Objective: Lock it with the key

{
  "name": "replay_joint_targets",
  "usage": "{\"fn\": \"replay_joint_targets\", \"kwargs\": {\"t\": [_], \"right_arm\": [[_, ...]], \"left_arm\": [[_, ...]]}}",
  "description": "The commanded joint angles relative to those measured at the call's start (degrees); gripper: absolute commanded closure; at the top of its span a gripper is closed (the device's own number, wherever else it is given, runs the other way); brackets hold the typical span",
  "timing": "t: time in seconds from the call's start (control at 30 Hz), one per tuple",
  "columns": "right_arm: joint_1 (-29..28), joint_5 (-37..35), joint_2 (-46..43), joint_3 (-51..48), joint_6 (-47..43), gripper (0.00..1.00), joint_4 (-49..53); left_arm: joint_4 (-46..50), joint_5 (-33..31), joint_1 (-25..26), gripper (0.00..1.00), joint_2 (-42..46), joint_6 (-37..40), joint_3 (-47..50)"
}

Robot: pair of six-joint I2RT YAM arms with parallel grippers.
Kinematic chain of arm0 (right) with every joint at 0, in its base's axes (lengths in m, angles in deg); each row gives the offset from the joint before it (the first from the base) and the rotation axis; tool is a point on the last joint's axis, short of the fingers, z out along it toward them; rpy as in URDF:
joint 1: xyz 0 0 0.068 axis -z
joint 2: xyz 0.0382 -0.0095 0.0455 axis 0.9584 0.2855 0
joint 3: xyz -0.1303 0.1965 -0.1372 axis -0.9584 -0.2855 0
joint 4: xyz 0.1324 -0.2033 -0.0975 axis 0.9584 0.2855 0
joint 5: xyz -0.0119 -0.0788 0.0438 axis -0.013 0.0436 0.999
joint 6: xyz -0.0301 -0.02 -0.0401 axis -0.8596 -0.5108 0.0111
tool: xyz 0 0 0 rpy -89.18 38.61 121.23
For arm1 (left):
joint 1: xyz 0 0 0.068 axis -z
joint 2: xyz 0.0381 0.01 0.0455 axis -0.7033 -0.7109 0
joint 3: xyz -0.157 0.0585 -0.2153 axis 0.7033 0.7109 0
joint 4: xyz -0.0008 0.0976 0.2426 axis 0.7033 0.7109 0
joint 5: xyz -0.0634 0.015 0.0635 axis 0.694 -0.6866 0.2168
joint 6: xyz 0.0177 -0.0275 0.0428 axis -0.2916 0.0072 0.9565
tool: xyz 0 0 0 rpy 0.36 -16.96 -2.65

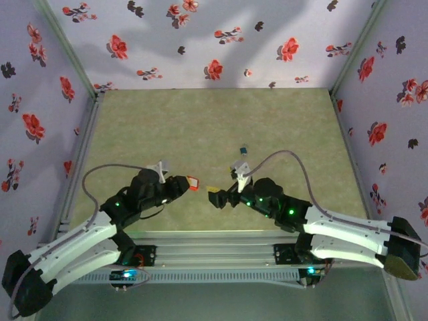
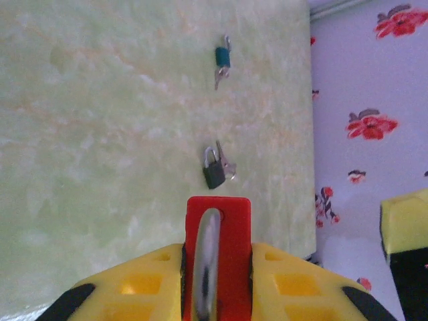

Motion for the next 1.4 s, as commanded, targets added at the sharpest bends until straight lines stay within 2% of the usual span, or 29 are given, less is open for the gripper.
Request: {"fn": "replay_joint_targets", "kwargs": {"t": [0.0,0.1,0.2,0.33,0.5,0.63,0.87,1.03,1.17,1.37], "right_arm": [[2.28,-3.00,0.75,5.54,10.97,0.01,5.15],[3.43,-3.88,1.17,8.35,19.30,0.01,8.99],[3.99,-7.00,1.05,9.58,27.57,0.01,12.07],[4.23,-7.75,1.34,11.98,35.20,0.01,15.96],[4.32,-11.43,2.14,13.16,47.78,0.01,20.86],[4.32,-12.54,2.45,12.78,54.55,0.01,20.84],[4.31,-14.35,4.38,13.55,62.80,0.01,22.25],[4.22,-13.98,7.20,14.05,66.89,0.02,21.16],[4.06,-13.02,10.06,14.71,69.81,0.10,20.17],[3.44,-12.46,14.37,16.45,72.13,0.15,19.72]], "left_arm": [[-14.09,-4.52,-0.49,1.00,1.24,-4.67,4.08],[-24.01,-6.58,-0.48,1.00,1.36,-5.64,8.89],[-26.89,-8.46,-0.49,1.00,0.67,-5.99,10.54],[-31.79,-7.53,-0.44,1.00,-2.62,-6.09,10.53],[-43.86,-6.09,-0.32,1.00,-7.79,-7.63,12.41],[-49.28,-6.03,-0.19,1.00,-11.17,-10.72,13.47],[-57.14,-5.86,0.73,1.00,-16.78,-13.04,13.15],[-59.16,-5.73,1.34,1.00,-19.12,-13.34,12.64],[-61.55,-5.98,1.51,1.00,-20.98,-14.25,12.94],[-66.19,-6.37,1.88,1.00,-24.45,-15.91,13.08]]}}
